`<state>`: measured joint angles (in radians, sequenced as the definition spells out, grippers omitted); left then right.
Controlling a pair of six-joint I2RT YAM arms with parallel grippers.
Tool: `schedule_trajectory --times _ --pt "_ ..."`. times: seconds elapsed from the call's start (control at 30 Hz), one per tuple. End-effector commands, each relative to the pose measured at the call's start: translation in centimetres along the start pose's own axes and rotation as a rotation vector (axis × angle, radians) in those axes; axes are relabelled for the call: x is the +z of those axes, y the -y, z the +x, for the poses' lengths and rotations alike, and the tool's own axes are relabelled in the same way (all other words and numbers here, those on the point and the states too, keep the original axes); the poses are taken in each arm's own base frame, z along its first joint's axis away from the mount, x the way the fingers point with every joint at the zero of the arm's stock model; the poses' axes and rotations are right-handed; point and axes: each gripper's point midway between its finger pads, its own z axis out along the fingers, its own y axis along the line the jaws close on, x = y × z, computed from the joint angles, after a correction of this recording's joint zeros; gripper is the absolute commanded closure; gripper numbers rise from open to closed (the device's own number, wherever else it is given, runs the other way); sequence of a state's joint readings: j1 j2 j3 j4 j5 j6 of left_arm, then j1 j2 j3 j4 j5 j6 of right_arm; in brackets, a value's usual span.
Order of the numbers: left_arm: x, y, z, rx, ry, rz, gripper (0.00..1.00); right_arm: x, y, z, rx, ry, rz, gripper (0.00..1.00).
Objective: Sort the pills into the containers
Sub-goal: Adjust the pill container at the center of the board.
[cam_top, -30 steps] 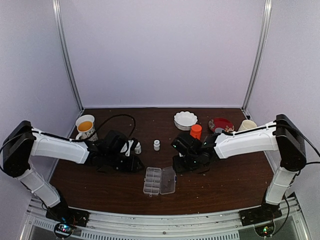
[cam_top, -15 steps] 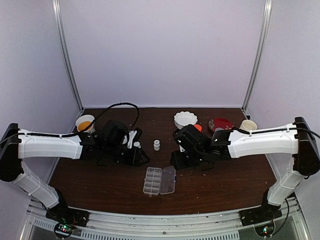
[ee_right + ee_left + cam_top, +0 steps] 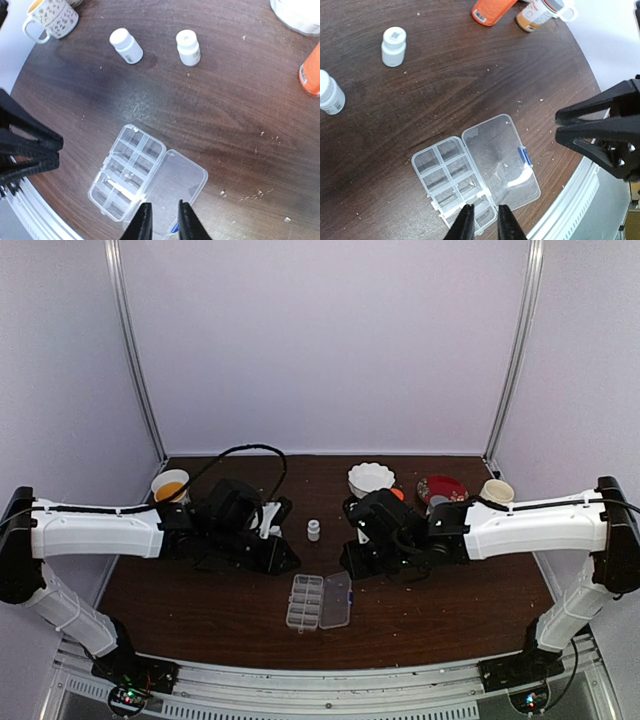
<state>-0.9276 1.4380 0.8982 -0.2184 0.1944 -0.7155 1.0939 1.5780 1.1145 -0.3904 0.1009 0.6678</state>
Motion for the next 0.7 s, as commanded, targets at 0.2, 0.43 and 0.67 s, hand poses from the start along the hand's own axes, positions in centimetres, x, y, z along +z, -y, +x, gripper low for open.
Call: schedule_trajectory --times 0.2,0.43,0.67 --pt "2.3 0.3 0.6 0.016 -0.075 -0.002 1.00 1.4 -2.0 2.9 0.032 -0.053 -0.043 1.00" --pt "4.4 -1.7 2.5 0.003 -0.155 -0.069 1.00 3.1 -1.8 5.6 0.054 -0.143 -0.013 1.00" --pt "5.8 -3.0 3.9 -0.006 -0.196 -0.094 1.00 4.7 -0.6 7.7 0.051 -0.207 0.053 1.00"
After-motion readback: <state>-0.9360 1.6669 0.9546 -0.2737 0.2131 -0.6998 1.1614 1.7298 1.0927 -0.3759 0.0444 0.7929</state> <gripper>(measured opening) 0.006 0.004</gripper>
